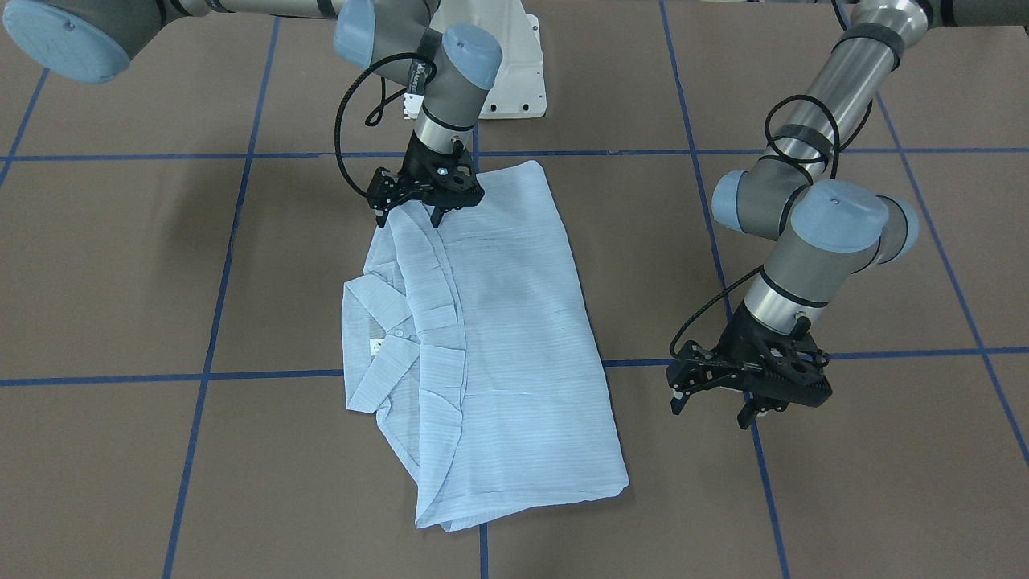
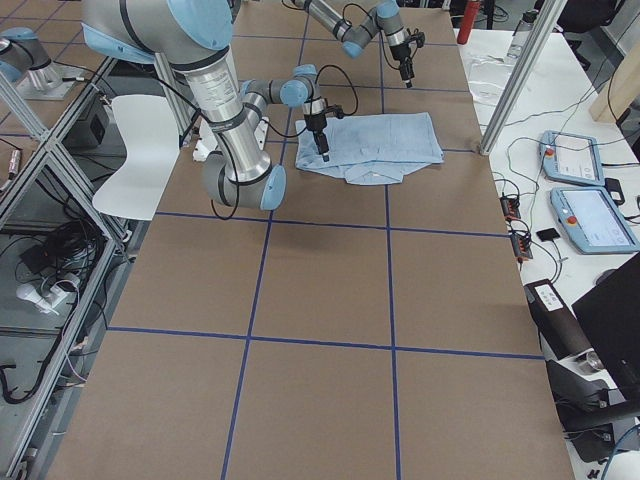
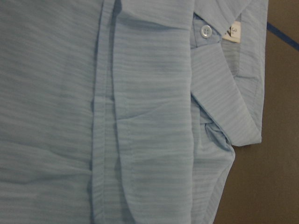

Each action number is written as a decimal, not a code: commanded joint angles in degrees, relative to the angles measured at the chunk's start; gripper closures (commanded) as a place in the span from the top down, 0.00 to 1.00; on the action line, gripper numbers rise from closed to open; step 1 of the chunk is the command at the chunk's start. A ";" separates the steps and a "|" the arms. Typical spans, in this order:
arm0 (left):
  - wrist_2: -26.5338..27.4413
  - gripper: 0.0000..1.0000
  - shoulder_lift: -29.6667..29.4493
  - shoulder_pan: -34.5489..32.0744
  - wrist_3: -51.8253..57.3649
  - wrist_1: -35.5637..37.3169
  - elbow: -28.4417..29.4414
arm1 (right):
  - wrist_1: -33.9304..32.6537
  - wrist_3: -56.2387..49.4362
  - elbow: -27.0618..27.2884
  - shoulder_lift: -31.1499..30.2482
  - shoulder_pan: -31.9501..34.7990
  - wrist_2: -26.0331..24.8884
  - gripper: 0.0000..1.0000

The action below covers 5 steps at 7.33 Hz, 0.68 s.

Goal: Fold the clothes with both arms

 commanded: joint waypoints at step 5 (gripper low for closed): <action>0.00 1.00 0.01 0.09 0.06 0.03 0.10 | -0.12 0.36 0.23 -1.82 -1.13 -0.10 1.00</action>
